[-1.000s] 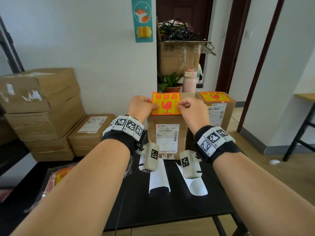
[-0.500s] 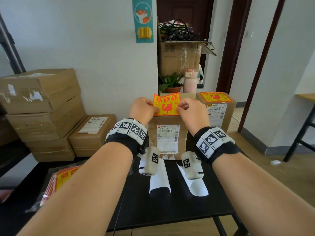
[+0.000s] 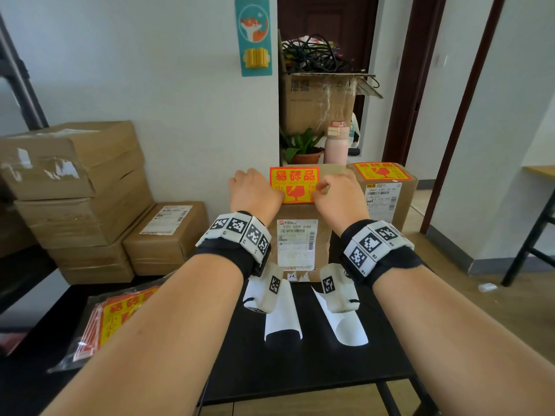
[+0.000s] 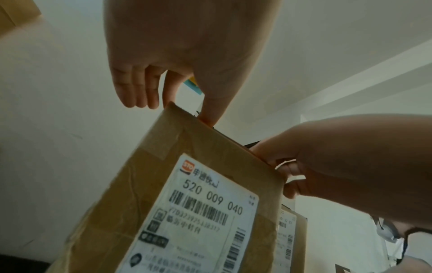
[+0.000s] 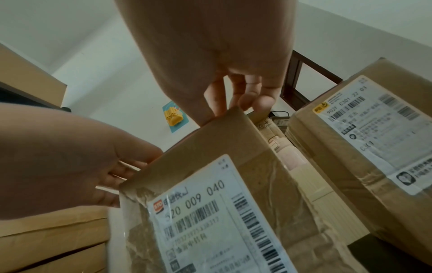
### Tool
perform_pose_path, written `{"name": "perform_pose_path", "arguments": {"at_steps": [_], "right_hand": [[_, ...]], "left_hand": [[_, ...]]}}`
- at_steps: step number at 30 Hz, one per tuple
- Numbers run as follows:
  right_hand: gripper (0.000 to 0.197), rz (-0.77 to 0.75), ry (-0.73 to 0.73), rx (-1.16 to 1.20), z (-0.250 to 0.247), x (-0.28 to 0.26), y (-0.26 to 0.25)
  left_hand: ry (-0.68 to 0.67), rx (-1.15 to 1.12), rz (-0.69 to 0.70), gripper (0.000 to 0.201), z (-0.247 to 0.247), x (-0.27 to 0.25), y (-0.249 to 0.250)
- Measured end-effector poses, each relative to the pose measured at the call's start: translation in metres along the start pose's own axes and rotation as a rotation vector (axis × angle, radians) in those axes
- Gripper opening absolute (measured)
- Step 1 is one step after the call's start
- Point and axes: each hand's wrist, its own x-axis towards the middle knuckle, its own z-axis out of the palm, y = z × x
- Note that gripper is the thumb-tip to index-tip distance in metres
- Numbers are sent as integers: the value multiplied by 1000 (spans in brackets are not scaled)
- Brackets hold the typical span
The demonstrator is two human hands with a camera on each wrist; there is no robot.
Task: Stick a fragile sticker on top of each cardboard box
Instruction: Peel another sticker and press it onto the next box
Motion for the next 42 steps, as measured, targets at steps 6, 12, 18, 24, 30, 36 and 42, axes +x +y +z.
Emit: {"name": "perform_pose_path", "arguments": {"at_steps": [6,12,18,24,30,36,42], "right_hand": [[30,-14,-77,-99,2,2,2],[56,-12,-237,95,13,3,-5],[49,115,-293,177,12,11,-2],[46,102,-301,213,13,12,1],[37,4,-209,287,12,3,9],[36,-129,-49,141,26,-9,18],[38,-59,-219,113,7,12,-1]], "left_hand": [[70,55,204,34,-5,-2,3],[-266,57,297,41,11,5,-2],[-384,-86,190,41,14,11,-8],[-411,-127,207,38,19,17,-13],[-430,-180,231,42,23,17,-18],[-431,-147,281,55,22,15,-18],[-460,55,360,47,15,19,-12]]}}
